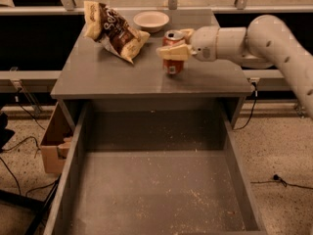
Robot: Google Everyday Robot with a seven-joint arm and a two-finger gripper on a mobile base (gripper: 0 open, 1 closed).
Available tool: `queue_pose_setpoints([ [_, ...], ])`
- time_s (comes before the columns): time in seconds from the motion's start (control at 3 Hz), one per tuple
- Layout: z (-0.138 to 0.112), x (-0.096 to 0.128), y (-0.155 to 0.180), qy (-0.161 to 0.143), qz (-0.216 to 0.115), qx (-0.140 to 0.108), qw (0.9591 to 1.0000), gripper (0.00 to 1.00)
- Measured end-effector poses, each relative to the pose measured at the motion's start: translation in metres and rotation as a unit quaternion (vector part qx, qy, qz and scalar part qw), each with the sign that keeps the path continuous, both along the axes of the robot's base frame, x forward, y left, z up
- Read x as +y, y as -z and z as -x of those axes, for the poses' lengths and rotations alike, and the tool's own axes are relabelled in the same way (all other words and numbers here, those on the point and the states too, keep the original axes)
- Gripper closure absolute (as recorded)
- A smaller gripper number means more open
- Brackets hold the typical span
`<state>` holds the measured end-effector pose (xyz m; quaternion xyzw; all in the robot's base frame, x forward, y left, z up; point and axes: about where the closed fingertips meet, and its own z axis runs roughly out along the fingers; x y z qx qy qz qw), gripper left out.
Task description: Place coke can into top drawer
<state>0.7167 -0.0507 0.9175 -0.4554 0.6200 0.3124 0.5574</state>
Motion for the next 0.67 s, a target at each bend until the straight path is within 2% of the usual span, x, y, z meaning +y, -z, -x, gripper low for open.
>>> queue_pose_setpoints([
  [0.33,0.050,-0.018,-0.038,0.017,0.036,-0.020,0.9990,1.00],
  [0.67,0.129,-0.019,-0.067,0.025,0.082,-0.026,0.9959,1.00],
])
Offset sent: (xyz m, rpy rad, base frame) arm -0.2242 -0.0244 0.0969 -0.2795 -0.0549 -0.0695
